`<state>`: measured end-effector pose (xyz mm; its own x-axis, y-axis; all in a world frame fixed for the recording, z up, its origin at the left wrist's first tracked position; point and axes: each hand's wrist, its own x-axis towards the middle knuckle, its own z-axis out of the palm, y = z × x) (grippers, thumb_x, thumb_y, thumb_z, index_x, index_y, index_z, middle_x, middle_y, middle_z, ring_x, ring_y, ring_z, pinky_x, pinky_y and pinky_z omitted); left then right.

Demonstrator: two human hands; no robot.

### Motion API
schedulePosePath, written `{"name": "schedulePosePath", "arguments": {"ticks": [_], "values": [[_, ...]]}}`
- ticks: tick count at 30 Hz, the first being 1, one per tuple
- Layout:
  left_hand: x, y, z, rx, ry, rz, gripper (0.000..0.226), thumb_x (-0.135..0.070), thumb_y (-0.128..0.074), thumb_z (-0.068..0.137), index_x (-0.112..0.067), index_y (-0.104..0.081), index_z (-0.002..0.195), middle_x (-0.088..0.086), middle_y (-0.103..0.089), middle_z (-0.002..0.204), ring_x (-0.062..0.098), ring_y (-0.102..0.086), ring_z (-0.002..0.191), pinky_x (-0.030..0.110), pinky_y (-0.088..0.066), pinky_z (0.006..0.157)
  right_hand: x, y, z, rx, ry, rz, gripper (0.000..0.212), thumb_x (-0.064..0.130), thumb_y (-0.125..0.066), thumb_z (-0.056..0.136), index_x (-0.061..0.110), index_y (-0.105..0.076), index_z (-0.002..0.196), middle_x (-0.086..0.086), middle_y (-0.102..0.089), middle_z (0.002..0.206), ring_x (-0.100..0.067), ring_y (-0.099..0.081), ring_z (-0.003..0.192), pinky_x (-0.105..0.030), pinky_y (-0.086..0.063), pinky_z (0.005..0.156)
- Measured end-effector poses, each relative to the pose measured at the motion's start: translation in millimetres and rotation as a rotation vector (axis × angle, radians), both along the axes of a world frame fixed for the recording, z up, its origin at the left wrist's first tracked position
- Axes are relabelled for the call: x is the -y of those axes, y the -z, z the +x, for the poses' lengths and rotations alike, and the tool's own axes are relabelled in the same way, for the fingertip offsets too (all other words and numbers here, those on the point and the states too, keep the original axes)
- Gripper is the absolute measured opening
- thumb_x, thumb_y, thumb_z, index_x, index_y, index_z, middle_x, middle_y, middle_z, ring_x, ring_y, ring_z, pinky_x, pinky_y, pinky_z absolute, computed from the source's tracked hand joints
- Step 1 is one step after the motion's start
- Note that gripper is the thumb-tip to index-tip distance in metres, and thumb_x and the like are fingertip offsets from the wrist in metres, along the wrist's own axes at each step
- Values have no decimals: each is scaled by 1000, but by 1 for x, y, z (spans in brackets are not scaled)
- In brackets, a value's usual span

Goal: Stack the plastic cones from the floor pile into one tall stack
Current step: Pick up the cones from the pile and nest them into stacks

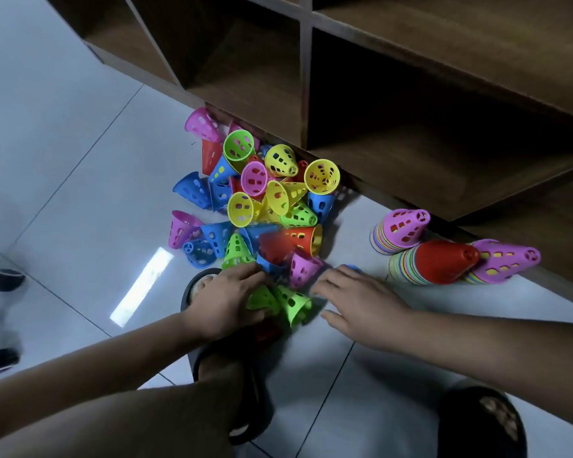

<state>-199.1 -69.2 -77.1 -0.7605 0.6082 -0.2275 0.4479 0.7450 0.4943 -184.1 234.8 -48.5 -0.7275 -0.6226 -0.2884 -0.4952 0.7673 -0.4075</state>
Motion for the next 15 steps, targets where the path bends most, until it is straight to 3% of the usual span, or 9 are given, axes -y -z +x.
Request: {"name": "schedulePosePath", "arguments": {"ticks": [7,10,15], "values": [[19,9,-11,-33,4,-92,68,-73,-68,86,-28,-59,137,-3,-59,130,20,-56,110,40,-54,90,63,25,9,106,48,113,69,69,-55,92,20,-46,140,-4,-49,137,-26,-46,129,-44,-46,107],[18,8,-13,-39,65,-153,76,-79,-60,87,-26,-54,142,-2,-56,139,21,-55,118,40,-53,94,73,34,11,115,49,180,69,61,-63,92,16,-43,141,-9,-48,138,-31,-47,130,-47,-45,106],[6,6,-19,-58,133,-141,71,-61,-76,81,-18,-55,134,4,-61,133,24,-62,108,44,-57,87,81,41,15,195,125,214,68,41,-69,88,16,-35,141,-15,-43,138,-37,-52,123,-49,-48,101]]}}
